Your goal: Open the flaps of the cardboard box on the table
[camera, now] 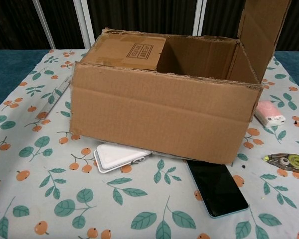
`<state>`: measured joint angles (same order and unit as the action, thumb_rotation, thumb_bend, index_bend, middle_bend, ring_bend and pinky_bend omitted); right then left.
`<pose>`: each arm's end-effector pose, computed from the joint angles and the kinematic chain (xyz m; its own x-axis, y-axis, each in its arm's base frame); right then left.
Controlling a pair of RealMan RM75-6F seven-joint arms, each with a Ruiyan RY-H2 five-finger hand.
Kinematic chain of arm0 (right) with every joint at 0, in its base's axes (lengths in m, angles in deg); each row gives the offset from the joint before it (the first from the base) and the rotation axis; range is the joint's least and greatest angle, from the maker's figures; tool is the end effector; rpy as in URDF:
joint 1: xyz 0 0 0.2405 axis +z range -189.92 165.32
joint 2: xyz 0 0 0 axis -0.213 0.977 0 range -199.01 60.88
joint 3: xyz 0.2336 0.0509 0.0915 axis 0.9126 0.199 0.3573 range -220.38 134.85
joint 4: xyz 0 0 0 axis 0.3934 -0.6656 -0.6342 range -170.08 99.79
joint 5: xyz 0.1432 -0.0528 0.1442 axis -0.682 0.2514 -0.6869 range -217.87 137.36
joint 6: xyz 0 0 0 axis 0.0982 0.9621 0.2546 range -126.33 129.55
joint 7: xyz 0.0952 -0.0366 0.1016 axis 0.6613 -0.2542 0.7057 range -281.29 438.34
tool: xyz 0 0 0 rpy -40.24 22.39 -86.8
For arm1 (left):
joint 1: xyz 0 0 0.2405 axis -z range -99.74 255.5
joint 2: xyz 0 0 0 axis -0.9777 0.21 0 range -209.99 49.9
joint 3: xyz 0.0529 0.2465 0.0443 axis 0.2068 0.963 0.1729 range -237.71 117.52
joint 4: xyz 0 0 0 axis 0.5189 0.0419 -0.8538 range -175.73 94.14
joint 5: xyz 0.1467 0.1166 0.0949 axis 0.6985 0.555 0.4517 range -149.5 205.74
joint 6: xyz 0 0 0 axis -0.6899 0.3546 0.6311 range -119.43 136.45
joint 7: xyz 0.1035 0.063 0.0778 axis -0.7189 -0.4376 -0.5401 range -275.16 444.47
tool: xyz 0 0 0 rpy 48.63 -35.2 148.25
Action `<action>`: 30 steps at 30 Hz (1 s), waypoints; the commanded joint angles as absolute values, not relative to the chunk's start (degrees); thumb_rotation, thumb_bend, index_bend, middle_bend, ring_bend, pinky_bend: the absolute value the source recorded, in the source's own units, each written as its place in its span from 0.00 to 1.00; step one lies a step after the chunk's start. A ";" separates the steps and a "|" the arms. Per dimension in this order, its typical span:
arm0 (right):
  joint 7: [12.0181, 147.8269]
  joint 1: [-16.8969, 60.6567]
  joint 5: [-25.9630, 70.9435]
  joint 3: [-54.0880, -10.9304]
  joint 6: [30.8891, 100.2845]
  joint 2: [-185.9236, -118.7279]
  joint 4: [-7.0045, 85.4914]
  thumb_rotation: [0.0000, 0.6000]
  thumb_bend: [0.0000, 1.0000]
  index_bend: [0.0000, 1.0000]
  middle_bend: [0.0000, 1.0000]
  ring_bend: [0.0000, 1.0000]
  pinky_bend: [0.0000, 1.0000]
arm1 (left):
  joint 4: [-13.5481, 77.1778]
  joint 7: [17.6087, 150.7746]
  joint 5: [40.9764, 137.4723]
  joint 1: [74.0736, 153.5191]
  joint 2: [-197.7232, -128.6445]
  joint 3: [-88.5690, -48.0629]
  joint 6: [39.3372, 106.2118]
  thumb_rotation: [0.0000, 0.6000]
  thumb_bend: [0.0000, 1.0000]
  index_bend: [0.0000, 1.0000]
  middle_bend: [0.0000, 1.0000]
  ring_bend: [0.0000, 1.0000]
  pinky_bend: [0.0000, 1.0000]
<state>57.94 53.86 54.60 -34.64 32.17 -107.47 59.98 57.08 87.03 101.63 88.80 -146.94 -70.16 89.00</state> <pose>-0.0471 -0.4014 0.2151 0.9232 0.3738 0.0889 0.1491 -0.5619 0.8136 -0.2858 0.2340 0.1511 0.1716 -0.0578 0.9835 0.9833 0.0706 -0.1675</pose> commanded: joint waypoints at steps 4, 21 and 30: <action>57.94 51.86 55.00 -35.05 32.92 -105.62 59.97 1.00 1.00 0.49 0.35 0.28 0.27 | 57.09 86.98 101.72 88.77 -147.00 -70.15 89.09 1.00 0.13 0.02 0.00 0.00 0.17; 56.22 36.30 41.13 -35.44 45.49 -109.10 59.70 1.00 0.85 0.39 0.32 0.27 0.27 | 56.47 85.41 101.93 89.13 -147.17 -69.94 88.72 1.00 0.13 0.02 0.00 0.00 0.17; 60.15 22.12 28.05 -34.43 65.47 -117.12 64.69 1.00 0.41 0.20 0.17 0.20 0.26 | 56.97 82.09 102.61 90.37 -147.17 -69.83 87.85 1.00 0.13 0.02 0.00 0.00 0.17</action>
